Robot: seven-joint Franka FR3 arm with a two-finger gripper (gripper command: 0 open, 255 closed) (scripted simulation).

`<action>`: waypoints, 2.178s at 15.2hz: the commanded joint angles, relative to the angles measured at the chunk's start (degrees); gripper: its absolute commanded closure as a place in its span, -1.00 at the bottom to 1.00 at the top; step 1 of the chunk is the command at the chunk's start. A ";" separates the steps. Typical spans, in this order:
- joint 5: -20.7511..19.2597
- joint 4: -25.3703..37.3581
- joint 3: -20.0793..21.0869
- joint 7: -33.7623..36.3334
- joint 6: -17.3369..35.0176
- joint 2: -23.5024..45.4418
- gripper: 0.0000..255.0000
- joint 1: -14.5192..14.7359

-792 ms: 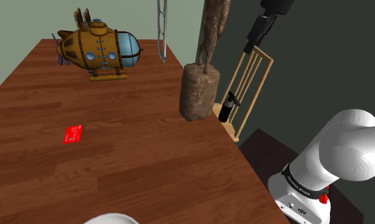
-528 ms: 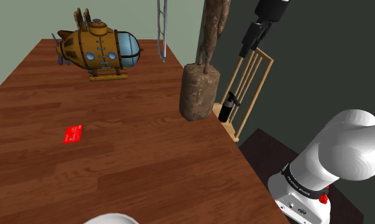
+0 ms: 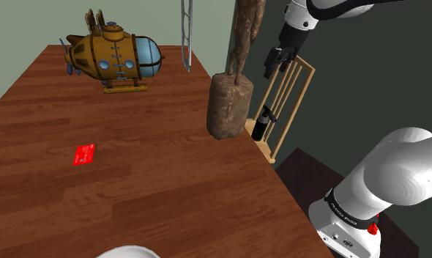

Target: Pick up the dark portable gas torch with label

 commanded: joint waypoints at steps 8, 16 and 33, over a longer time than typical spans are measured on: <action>-0.78 -1.59 -4.00 3.45 14.26 13.46 -1.00 -4.60; 0.94 0.57 -7.81 5.38 25.35 27.68 -1.00 -7.71; 12.08 8.88 -9.30 2.74 40.26 53.14 -1.00 -14.38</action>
